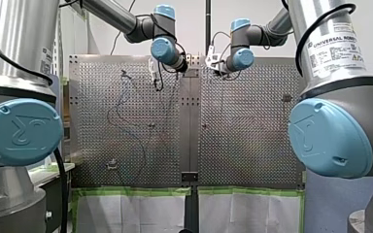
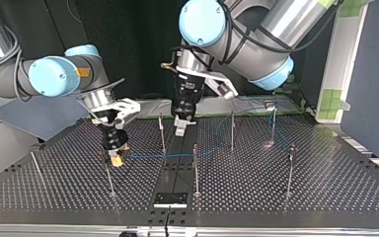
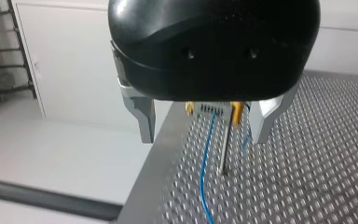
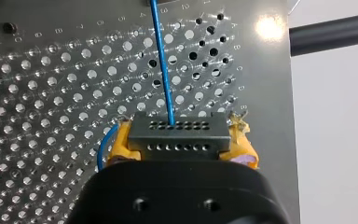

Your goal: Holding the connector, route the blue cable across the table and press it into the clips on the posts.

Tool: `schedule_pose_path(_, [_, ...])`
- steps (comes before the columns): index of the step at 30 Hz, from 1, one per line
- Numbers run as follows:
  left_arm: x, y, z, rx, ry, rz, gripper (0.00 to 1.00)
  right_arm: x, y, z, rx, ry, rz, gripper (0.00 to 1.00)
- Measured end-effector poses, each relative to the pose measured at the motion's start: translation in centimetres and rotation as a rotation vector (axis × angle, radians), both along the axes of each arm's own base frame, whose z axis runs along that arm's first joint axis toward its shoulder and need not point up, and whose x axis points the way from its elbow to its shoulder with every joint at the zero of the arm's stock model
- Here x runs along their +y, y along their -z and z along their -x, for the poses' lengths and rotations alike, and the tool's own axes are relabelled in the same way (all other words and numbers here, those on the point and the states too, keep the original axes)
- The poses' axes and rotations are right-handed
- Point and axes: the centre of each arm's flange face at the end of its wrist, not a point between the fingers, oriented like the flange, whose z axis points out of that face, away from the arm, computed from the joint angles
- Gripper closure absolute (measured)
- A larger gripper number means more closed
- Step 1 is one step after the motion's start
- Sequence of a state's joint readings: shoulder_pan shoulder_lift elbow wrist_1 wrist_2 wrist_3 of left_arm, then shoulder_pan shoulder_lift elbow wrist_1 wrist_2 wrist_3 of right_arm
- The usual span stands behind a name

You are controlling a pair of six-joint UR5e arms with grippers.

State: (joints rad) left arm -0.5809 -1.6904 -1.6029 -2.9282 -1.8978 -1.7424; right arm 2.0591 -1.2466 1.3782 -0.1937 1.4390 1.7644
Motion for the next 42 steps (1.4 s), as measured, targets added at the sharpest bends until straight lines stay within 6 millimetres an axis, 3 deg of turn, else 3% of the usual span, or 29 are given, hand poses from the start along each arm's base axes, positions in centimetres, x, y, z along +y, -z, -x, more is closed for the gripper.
schedule_pose_path(4, [-1.3,-0.6,0.4,-0.003,0.017,0.001,0.0,0.0,0.0,0.0,-0.001,0.0,-0.001,1.0])
schedule_pose_path(10, [-1.8,-0.2,-0.8,0.026,-0.005,-0.021,0.0,0.0,0.0,0.0,-0.002,0.0,-0.002,1.0])
schedule_pose_path(22, [-3.0,1.2,-5.3,0.057,-0.042,-0.046,0.0,-0.2,0.0,0.2,-0.002,0.004,0.001,1.0])
schedule_pose_path(31, [-3.8,0.4,-8.4,0.037,-0.034,-0.03,0.0,-0.3,0.0,0.3,-0.003,0.005,0.001,1.0])
schedule_pose_path(42, [-3.9,1.8,-12.9,0.048,-0.094,-0.038,0.0,-0.2,0.0,0.3,-0.001,0.004,0.001,1.0])
